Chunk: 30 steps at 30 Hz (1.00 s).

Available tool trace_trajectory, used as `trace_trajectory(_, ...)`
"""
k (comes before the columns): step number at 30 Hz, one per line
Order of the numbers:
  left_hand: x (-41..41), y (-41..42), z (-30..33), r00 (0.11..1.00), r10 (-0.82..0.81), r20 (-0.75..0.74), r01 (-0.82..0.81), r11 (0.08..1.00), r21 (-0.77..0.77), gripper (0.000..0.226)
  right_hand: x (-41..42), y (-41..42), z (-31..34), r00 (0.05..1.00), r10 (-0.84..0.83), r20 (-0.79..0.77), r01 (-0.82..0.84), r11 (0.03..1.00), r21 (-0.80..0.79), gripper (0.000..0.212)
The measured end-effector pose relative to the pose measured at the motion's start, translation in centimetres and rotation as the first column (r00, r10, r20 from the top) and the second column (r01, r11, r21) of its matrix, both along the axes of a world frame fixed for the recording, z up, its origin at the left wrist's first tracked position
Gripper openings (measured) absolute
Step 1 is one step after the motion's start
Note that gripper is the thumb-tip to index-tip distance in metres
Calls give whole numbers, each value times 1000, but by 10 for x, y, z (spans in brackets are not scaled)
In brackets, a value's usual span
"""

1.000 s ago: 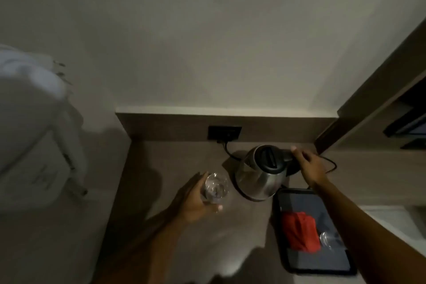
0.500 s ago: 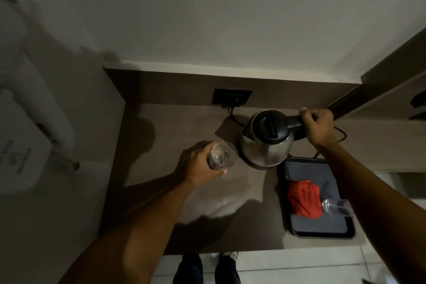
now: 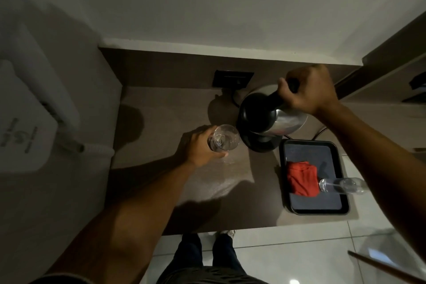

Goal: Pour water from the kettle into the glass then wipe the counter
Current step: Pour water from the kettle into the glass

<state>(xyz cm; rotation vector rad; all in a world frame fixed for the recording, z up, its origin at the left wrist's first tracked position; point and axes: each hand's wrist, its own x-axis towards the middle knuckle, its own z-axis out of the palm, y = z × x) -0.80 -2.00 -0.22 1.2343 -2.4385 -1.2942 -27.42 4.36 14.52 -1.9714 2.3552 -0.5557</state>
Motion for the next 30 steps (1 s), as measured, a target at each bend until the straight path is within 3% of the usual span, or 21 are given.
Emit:
trace_trajectory(9,-2,0,-7,999,26,-37,-24,998,51,83,18,-9,1,971,31,-238,-16,998,67,47)
trace_trajectory(20,0,1,-14,998,45,-40,-45,999,-4,81,23,-9,31,941,80,-330,-35,989,141,63)
trace_trajectory(30,4,0,2,998,-21,-52,22,1000,3,78,15,-5,52,888,69,-455,6,987,161,64)
